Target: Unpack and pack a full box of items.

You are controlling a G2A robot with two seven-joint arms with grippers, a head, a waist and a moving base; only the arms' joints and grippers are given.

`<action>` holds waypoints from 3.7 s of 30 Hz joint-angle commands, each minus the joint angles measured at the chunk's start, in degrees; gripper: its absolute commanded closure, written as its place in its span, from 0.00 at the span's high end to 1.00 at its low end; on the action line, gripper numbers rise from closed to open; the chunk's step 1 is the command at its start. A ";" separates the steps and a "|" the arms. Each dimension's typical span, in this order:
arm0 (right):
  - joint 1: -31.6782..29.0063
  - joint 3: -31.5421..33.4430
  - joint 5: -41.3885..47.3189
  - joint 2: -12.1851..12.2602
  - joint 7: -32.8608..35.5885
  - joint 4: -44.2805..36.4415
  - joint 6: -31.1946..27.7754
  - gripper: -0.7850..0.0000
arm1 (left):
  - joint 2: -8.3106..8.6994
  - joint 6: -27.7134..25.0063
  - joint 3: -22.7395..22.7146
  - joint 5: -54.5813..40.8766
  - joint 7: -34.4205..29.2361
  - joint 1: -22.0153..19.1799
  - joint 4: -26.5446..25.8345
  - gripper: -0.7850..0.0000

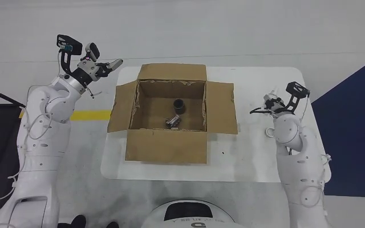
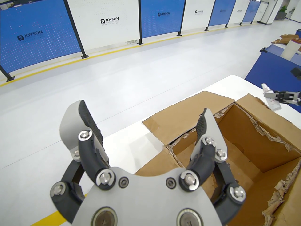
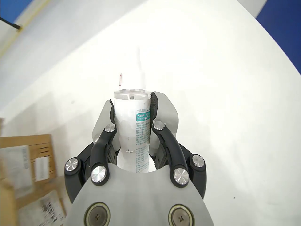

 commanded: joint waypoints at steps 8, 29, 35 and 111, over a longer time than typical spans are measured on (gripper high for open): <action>-6.53 6.96 20.60 0.28 2.28 -8.73 -13.65 0.00 | 0.00 0.00 0.00 0.00 0.00 0.00 0.00 1.00; 4.25 -12.26 11.85 0.01 6.16 -7.09 -22.34 0.00 | 0.00 0.00 0.00 0.00 0.00 0.00 0.00 1.00; 10.80 -21.03 10.46 -0.59 8.43 -3.53 -23.58 0.00 | 0.00 0.00 0.00 0.00 0.00 0.00 0.00 1.00; -9.75 2.07 -7.25 4.51 27.76 -11.50 2.61 0.44 | 0.00 0.00 0.00 0.00 0.00 0.00 0.00 1.00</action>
